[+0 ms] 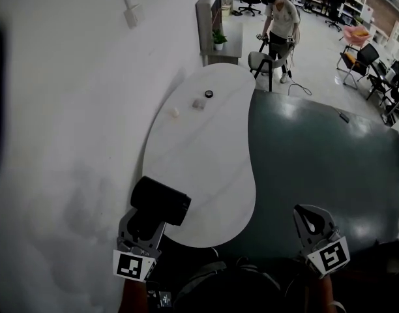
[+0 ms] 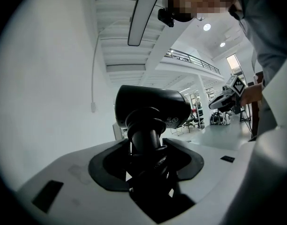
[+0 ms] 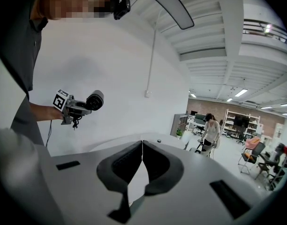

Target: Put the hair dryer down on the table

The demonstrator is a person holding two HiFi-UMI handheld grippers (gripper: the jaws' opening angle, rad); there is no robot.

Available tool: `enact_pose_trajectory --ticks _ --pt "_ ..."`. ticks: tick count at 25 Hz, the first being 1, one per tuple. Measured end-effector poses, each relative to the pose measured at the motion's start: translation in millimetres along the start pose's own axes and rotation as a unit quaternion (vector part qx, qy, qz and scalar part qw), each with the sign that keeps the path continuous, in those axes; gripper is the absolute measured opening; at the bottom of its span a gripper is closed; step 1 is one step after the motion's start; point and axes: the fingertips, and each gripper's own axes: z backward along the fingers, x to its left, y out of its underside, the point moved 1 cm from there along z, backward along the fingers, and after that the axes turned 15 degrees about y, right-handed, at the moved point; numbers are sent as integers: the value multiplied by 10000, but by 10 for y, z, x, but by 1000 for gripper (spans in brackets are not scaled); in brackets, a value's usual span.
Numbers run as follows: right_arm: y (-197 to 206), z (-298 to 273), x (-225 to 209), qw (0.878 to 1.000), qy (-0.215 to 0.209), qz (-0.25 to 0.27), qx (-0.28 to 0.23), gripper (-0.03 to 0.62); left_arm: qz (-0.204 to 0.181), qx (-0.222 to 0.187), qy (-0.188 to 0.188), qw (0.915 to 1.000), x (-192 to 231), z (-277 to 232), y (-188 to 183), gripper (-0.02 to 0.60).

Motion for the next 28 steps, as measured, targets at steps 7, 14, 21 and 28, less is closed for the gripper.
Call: enact_pose_trajectory --ticks 7,14,21,28 --pt "-66 -288 98 9999 132 77 14 9 -56 -9 137 9999 387 -108 147 216" --pt "-35 -669 -49 10000 -26 19 31 9 -7 -25 -54 10000 702 -342 169 216" --pt "1 -1035 -400 9994 -328 -61 -90 9 73 130 -315 9994 710 -702 135 216" --pt "156 -1310 -690 9983 -574 -76 -25 9 81 252 -503 9984 746 -1087 164 216"
